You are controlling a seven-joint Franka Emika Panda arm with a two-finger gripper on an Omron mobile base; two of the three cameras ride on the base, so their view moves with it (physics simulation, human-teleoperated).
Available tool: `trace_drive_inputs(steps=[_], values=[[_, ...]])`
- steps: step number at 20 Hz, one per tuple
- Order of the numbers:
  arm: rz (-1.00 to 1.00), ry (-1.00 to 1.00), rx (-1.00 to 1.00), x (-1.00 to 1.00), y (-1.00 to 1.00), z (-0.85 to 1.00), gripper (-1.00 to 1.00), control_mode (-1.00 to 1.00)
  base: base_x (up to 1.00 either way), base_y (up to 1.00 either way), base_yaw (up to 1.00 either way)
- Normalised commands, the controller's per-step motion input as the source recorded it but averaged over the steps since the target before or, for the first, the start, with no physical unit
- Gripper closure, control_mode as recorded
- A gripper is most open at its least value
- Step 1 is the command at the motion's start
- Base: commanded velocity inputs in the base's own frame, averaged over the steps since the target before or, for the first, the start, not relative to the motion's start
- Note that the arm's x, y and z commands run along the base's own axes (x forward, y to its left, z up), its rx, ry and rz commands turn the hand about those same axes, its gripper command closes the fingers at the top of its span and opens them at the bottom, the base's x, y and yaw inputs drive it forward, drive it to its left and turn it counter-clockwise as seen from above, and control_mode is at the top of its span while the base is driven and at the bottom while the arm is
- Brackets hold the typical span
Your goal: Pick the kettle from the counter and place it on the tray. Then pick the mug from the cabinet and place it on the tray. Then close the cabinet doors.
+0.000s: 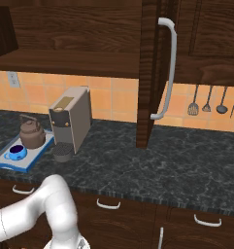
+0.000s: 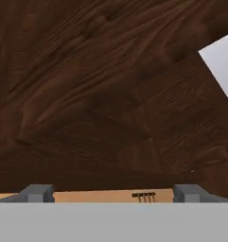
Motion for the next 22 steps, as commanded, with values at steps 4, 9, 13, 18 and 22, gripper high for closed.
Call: trace_drive_inputs(steps=[4,9,13,18,22], values=[[-0.05,0.00,-0.03,0.00,0.21,0.37,-1.00,-1.00,0.00,0.00,0.00],[-0.08,0.00,0.00,0.00,0.01,0.36,-1.00,-1.00,0.00,0.00,0.00],[-0.10,0.00,0.00,0.00,-0.21,0.28,-1.00,-1.00,0.00,0.00,0.00],[-0.07,0.00,0.00,0.00,-0.45,0.22,-1.00,-1.00,0.00,0.00,0.00],[-0.02,0.00,0.05,0.03,-0.66,0.14,-1.00,-1.00,0.00,0.00,0.00]])
